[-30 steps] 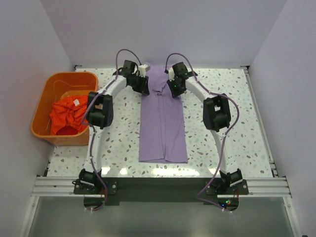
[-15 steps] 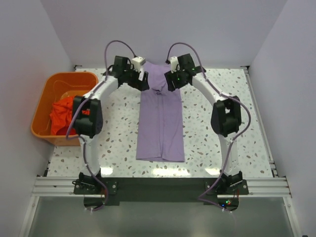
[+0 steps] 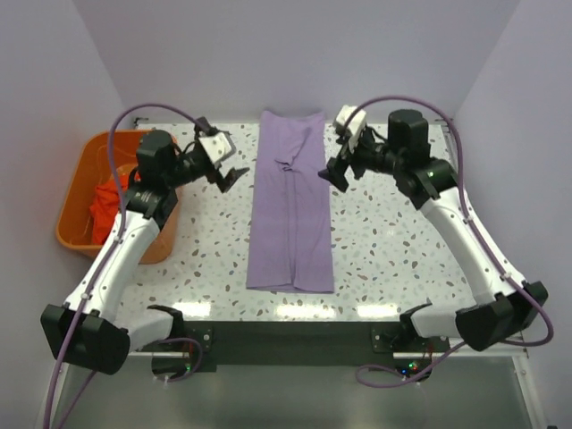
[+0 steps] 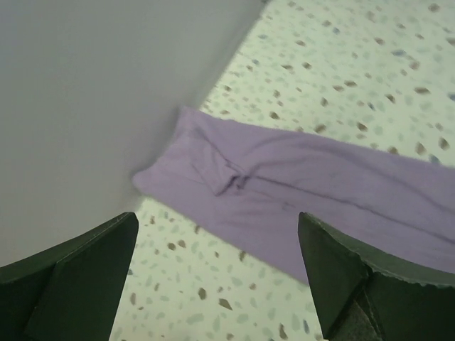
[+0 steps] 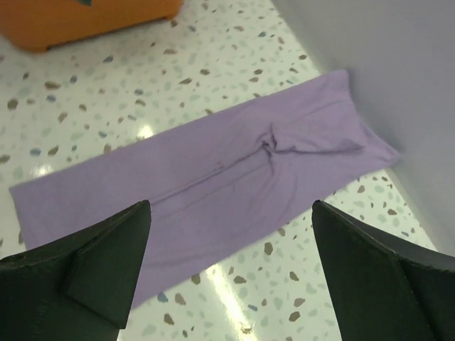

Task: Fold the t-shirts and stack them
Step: Fold the tshirt

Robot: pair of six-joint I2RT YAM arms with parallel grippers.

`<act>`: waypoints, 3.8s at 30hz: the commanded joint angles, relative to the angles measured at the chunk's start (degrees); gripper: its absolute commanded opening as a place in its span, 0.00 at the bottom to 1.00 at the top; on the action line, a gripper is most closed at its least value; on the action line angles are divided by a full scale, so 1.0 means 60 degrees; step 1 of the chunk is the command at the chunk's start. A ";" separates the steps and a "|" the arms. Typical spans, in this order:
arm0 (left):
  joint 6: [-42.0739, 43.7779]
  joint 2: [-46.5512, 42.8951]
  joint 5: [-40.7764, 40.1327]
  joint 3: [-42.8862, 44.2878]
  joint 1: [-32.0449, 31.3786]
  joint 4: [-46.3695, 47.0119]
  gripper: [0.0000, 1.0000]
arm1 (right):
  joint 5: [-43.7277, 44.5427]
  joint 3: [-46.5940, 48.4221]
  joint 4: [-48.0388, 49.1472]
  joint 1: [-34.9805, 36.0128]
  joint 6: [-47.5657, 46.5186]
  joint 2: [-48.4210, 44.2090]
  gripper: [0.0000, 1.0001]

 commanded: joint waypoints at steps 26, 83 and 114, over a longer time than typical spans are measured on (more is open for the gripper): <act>0.4905 -0.1125 0.0183 -0.7305 -0.4349 -0.1168 0.59 | 0.0690 -0.9070 0.0789 0.3866 -0.5922 -0.1688 0.50; 0.4918 -0.0819 0.0534 -0.4525 -0.4219 -0.2779 0.00 | 0.1116 -0.7080 0.0160 0.4088 -0.4805 -0.1952 0.00; 0.7658 0.7003 0.1355 0.2420 -0.0746 -0.2953 0.00 | -0.0658 -0.0195 -0.0133 0.0029 -0.8046 0.5605 0.00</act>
